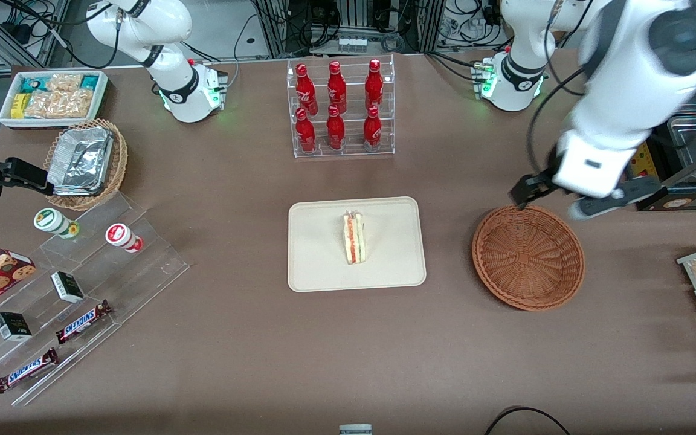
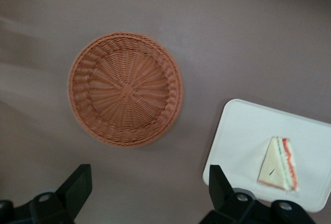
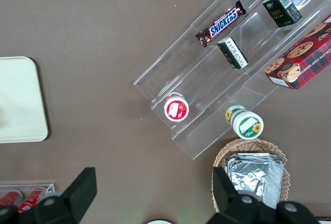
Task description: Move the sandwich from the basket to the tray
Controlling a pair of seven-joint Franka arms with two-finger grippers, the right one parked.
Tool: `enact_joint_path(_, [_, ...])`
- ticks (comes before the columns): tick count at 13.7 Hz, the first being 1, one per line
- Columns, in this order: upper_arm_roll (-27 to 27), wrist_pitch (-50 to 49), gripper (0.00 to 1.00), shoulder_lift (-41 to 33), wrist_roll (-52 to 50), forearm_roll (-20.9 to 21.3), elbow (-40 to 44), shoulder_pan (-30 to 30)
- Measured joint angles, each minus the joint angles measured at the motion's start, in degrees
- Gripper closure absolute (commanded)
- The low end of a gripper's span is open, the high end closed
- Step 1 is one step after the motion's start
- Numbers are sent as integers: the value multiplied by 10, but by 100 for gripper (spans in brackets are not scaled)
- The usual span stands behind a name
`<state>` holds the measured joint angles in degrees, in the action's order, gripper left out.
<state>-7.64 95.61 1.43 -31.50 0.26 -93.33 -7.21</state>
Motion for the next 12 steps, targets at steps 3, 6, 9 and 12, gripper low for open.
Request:
enact_joint_path(3, [1,-44,0,-31,120,-18,-3,63])
enact_joint_path(6, [2,-58,0,-41,206,-18,-3,96])
enact_joint_path(9, [-1,-57,0,-35,217,-17,14,95])
enact_joint_path(12, [-2,-57,0,1,233,-13,67,76])
